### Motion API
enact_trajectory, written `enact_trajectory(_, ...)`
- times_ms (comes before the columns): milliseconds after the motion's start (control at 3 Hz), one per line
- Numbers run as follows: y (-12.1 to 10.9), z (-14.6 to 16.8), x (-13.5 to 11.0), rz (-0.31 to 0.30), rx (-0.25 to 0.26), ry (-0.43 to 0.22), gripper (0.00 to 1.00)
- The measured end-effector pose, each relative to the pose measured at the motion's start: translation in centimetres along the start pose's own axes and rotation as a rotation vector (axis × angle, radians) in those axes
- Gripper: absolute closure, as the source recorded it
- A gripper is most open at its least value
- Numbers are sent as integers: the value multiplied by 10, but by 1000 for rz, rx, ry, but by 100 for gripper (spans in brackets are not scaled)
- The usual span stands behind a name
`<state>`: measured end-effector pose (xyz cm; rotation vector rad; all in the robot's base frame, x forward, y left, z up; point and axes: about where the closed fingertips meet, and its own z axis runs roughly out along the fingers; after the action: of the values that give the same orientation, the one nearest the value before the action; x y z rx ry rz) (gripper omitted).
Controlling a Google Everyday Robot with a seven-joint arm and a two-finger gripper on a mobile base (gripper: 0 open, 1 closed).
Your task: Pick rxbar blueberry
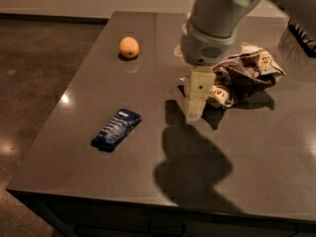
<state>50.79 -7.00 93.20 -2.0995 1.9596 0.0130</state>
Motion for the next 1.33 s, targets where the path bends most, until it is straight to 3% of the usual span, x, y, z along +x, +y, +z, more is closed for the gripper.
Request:
enact_trajectory(333,-4,38,-30,-79,-67,11,0)
enact_trajectory(667,6,71,-55,-147,-121,19,0)
enact_trajectory(1333,36,112,-90,-251,-182,26,0)
